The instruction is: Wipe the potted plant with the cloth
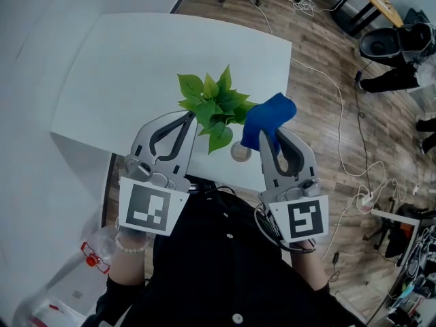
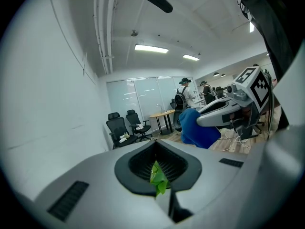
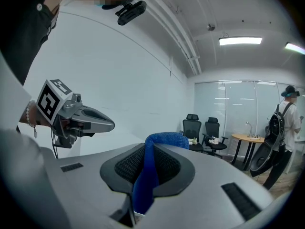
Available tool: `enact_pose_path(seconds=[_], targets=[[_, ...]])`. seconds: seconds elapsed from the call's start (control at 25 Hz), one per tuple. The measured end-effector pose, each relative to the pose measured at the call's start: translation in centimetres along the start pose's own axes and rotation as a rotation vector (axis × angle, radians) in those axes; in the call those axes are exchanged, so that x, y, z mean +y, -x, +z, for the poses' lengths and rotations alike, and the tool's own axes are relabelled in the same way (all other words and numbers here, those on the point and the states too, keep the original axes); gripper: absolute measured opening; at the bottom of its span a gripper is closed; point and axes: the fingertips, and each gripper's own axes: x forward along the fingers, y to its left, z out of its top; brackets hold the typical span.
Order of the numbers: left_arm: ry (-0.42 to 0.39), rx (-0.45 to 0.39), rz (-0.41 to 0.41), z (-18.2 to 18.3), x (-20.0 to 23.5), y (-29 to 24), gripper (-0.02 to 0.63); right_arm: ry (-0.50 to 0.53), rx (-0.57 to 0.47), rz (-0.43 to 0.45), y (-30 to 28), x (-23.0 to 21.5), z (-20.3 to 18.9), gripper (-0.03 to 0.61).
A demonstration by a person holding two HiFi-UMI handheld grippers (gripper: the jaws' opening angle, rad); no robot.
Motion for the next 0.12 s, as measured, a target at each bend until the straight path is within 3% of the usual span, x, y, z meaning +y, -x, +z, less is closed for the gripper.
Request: enact_pose_path(seconds=[0.12], targets=[[-0.005,0.006,-0.012,-0.21,-0.29,-0.08,0.015,-0.002,0.003,0.006,-0.07,0.18,-0.14,0.075]])
